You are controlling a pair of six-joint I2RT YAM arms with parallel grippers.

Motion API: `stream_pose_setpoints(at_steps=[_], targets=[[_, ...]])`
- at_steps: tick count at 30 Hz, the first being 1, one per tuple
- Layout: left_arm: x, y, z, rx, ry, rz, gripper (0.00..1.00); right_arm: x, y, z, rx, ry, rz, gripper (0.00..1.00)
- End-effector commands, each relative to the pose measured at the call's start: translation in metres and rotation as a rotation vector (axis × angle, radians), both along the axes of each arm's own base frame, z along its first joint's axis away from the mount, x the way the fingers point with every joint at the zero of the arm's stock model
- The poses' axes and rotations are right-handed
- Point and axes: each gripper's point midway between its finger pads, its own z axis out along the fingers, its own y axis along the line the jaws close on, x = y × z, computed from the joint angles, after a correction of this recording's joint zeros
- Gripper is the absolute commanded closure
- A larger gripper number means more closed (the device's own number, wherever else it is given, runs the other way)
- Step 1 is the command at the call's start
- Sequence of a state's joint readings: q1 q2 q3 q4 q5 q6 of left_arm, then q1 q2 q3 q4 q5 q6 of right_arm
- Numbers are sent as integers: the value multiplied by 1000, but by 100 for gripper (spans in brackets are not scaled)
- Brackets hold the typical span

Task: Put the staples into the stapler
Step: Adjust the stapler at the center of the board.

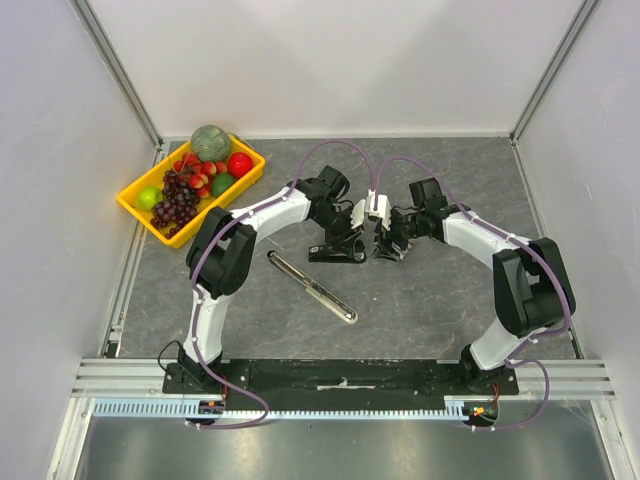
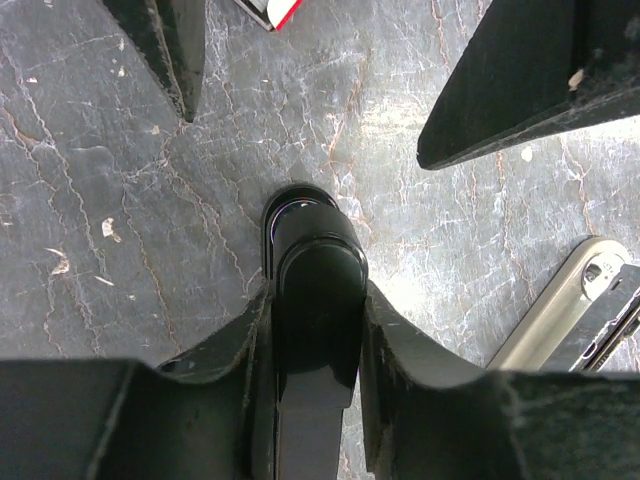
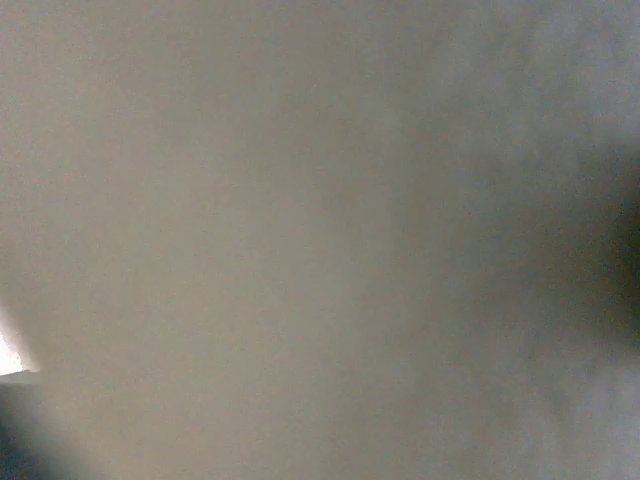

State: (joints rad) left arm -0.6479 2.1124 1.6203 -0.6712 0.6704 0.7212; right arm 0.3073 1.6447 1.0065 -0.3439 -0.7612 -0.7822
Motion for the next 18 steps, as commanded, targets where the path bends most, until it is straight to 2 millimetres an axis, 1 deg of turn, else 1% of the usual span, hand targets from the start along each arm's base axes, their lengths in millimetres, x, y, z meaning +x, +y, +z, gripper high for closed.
stream_pose_setpoints(at_steps=[1, 5, 6, 7, 8, 10, 11, 12, 13, 14, 16, 18], targets=[[3, -18, 14, -49, -38, -33, 98, -4, 1, -3, -18, -8, 19, 23], [5, -20, 21, -78, -63, -25, 98, -4, 1, -3, -19, -9, 18, 23], [5, -20, 22, -79, -64, -20, 95, -2, -1, -2, -28, -16, 10, 23], [5, -19, 22, -77, -64, -17, 89, -1, -2, 2, -27, -28, 5, 23], [6, -20, 23, -77, -65, -11, 76, 2, -7, 5, -27, -34, -7, 21], [5, -18, 21, -70, -66, -10, 70, 5, -13, 13, -20, -46, -23, 20], [6, -18, 21, -71, -72, -11, 69, 11, -22, 18, -17, -54, -48, 20], [5, -18, 20, -70, -67, -8, 74, 11, -28, 21, -18, -51, -57, 20], [4, -18, 19, -71, -61, -9, 79, 15, -36, 25, -11, -57, -76, 20], [3, -18, 18, -72, -56, -8, 84, 17, -40, 28, -5, -63, -86, 20], [1, -18, 18, -75, -48, -12, 85, 18, -49, 34, 0, -73, -107, 20], [0, -18, 16, -72, -48, -13, 75, 15, -52, 38, -5, -82, -104, 20]])
